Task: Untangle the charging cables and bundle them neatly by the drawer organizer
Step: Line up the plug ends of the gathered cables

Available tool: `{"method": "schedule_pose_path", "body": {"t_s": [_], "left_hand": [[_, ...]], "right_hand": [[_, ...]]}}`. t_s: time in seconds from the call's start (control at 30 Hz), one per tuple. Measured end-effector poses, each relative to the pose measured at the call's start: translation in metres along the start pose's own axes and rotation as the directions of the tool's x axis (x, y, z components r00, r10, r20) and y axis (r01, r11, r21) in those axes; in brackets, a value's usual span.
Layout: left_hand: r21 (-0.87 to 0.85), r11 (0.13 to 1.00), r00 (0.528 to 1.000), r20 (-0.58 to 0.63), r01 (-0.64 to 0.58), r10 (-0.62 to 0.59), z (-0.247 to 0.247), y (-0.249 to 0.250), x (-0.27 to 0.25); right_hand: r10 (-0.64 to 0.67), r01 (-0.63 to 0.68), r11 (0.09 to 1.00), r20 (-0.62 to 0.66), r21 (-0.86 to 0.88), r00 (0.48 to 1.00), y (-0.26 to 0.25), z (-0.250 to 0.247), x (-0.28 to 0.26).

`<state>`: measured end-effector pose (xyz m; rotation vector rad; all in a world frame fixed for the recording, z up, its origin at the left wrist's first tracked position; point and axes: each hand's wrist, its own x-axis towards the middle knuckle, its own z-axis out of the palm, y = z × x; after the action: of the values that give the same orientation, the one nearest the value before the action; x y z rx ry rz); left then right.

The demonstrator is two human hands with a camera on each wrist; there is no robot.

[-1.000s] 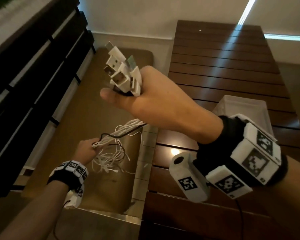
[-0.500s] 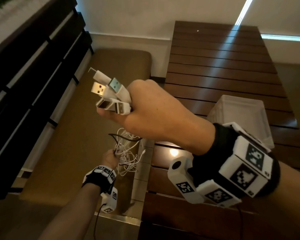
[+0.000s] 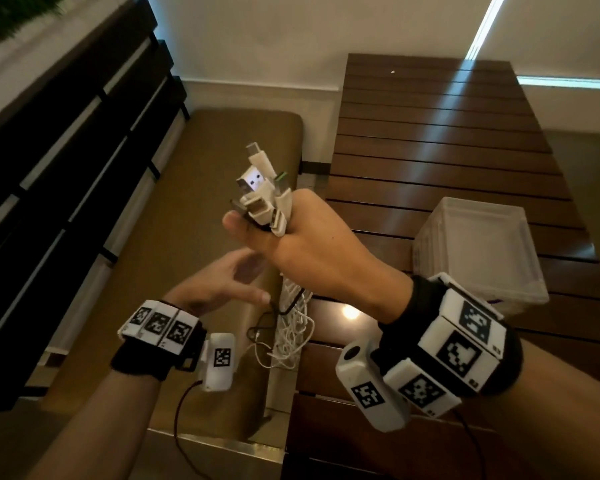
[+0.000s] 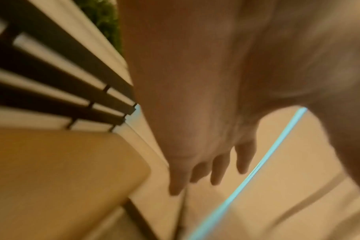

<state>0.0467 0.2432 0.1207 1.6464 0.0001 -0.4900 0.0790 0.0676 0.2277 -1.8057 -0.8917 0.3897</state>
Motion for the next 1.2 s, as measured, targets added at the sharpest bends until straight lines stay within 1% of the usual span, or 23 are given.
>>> {"method": "schedule_pose_path", "body": {"t_s": [0.03, 0.07, 0.13, 0.2, 0.23, 0.3, 0.37, 0.43, 0.5, 0.63, 0.67, 0.7, 0.77, 0.8, 0.83, 0.87, 0.9, 0.97, 1.0, 1.03, 1.1, 1.17, 1.2], "left_hand": [[-0.074, 0.995, 0.997, -0.005, -0.073, 0.072, 0.009, 0.018, -0.007], [-0.072, 0.99, 0.991, 0.028, -0.125, 0.127, 0.021, 0.033, -0.012], [0.135, 0.966, 0.974, 0.097, -0.218, 0.206, 0.049, 0.045, -0.011], [0.372, 0.907, 0.97, -0.056, -0.199, 0.236, 0.078, 0.035, -0.005], [0.34, 0.92, 0.957, -0.142, -0.193, 0.253, 0.09, 0.03, -0.005], [0.245, 0.925, 0.916, -0.207, -0.291, 0.343, 0.107, 0.021, -0.008], [0.219, 0.938, 0.937, -0.167, -0.268, 0.307, 0.114, 0.014, -0.013], [0.142, 0.972, 0.975, -0.098, -0.186, 0.201, 0.119, 0.013, -0.015], [0.092, 0.988, 0.989, -0.069, -0.122, 0.129, 0.129, 0.011, -0.016], [0.308, 0.945, 0.993, 0.084, -0.11, 0.089, 0.135, 0.019, 0.001], [0.325, 0.935, 0.989, 0.067, -0.145, 0.13, 0.135, 0.024, 0.006], [0.299, 0.935, 0.98, -0.002, -0.191, 0.201, 0.135, 0.032, 0.013], [0.187, 0.953, 0.927, -0.246, -0.24, 0.282, 0.139, 0.057, 0.022], [0.156, 0.944, 0.894, -0.309, -0.29, 0.325, 0.145, 0.073, 0.025], [0.193, 0.914, 0.865, -0.301, -0.356, 0.401, 0.153, 0.088, 0.029], [0.278, 0.874, 0.855, -0.231, -0.399, 0.464, 0.166, 0.104, 0.034], [0.386, 0.827, 0.865, -0.125, -0.409, 0.486, 0.179, 0.116, 0.039], [0.623, 0.697, 0.9, 0.027, -0.355, 0.434, 0.198, 0.13, 0.051], [0.71, 0.633, 0.914, 0.036, -0.308, 0.403, 0.203, 0.13, 0.055], [0.772, 0.57, 0.914, 0.032, -0.28, 0.405, 0.205, 0.129, 0.057], [0.837, 0.454, 0.884, 0.071, -0.305, 0.462, 0.206, 0.125, 0.059], [0.839, 0.413, 0.861, 0.122, -0.356, 0.494, 0.207, 0.122, 0.059], [0.835, 0.407, 0.857, 0.137, -0.37, 0.497, 0.208, 0.123, 0.06]], "right_hand": [[0.013, -0.013, 1.0, -0.007, 0.024, 1.0, 0.002, 0.002, -0.003], [0.027, -0.027, 0.998, -0.011, 0.048, 1.0, 0.004, 0.004, -0.006], [0.043, -0.04, 0.996, -0.029, 0.085, 0.999, 0.006, 0.006, -0.014], [0.042, -0.037, 0.994, -0.053, 0.102, 0.998, 0.01, 0.006, -0.022], [0.046, -0.038, 0.991, -0.063, 0.126, 0.997, 0.013, 0.005, -0.027], [0.053, -0.035, 0.983, -0.094, 0.178, 0.994, 0.02, 0.0, -0.036], [0.07, -0.051, 0.978, -0.086, 0.204, 0.994, 0.028, -0.005, -0.047], [0.09, -0.08, 0.966, -0.03, 0.247, 0.996, 0.036, -0.009, -0.059], [0.11, -0.102, 0.946, -0.008, 0.308, 0.994, 0.046, -0.013, -0.069], [0.189, -0.133, 0.881, -0.08, 0.455, 0.979, 0.071, -0.03, -0.091], [0.216, -0.149, 0.873, -0.093, 0.464, 0.972, 0.075, -0.037, -0.098], [0.227, -0.156, 0.873, -0.103, 0.462, 0.968, 0.081, -0.043, -0.105], [0.275, -0.211, 0.855, -0.07, 0.473, 0.959, 0.088, -0.051, -0.118], [0.297, -0.244, 0.846, -0.039, 0.475, 0.954, 0.088, -0.055, -0.123], [0.303, -0.262, 0.848, -0.015, 0.46, 0.953, 0.089, -0.058, -0.127], [0.299, -0.268, 0.858, -0.003, 0.438, 0.954, 0.089, -0.061, -0.131], [0.291, -0.268, 0.873, 0.007, 0.407, 0.957, 0.088, -0.063, -0.132], [0.313, -0.327, 0.879, 0.098, 0.348, 0.945, 0.087, -0.068, -0.132], [0.356, -0.379, 0.87, 0.13, 0.314, 0.925, 0.087, -0.069, -0.131], [0.38, -0.386, 0.873, 0.08, 0.299, 0.921, 0.088, -0.073, -0.13], [0.287, -0.3, 0.932, 0.093, 0.204, 0.954, 0.093, -0.079, -0.132], [0.309, -0.309, 0.944, 0.02, 0.114, 0.951, 0.091, -0.08, -0.131], [0.329, -0.333, 0.934, 0.054, 0.125, 0.943, 0.089, -0.082, -0.134]]}}
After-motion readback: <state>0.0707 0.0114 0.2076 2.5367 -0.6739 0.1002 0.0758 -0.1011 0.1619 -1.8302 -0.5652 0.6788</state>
